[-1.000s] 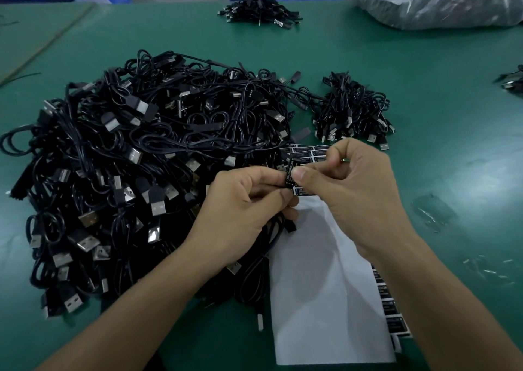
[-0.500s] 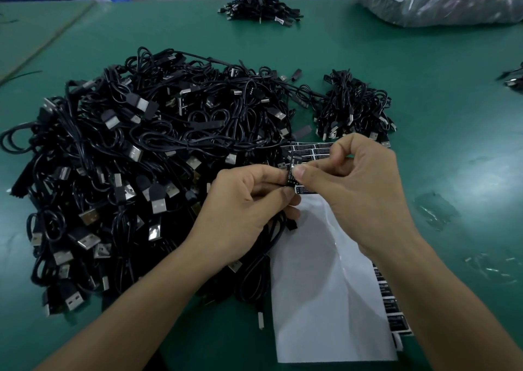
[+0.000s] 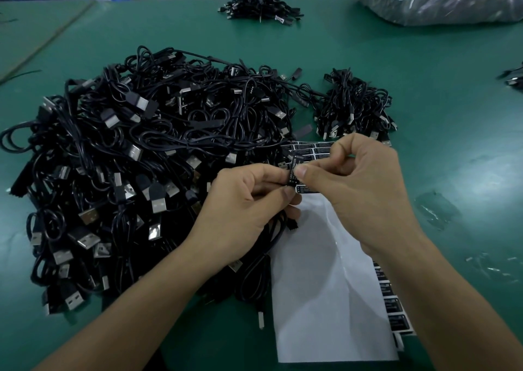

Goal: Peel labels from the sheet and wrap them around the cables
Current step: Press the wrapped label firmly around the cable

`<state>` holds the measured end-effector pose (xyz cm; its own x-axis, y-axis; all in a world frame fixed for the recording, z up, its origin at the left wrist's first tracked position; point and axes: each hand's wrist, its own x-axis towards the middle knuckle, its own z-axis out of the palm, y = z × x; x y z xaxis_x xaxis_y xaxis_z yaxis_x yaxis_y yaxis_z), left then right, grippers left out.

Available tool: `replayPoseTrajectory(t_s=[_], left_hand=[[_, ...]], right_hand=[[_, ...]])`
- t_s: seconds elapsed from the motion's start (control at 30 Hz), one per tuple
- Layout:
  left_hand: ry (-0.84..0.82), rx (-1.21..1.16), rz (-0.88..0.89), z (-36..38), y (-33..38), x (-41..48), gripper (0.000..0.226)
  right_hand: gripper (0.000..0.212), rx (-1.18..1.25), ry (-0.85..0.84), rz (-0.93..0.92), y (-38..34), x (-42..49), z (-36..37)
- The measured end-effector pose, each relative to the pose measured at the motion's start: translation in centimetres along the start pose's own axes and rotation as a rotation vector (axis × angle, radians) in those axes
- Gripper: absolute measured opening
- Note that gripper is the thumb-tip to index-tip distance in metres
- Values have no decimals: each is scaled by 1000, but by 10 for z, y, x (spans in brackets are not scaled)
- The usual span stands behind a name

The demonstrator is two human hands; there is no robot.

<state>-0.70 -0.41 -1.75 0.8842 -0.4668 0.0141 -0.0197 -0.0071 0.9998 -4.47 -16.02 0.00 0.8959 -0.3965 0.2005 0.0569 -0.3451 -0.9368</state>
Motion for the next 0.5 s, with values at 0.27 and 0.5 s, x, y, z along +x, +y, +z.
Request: replayPoseTrajectory(t_s=[0.27, 0.5], left_hand=[[-4, -7, -2, 0, 0, 0, 13], [-10, 8, 13, 0, 0, 0, 16]], right_hand=[[27, 5, 5, 8, 0, 1, 0], [34, 24, -8, 26, 1, 0, -1]])
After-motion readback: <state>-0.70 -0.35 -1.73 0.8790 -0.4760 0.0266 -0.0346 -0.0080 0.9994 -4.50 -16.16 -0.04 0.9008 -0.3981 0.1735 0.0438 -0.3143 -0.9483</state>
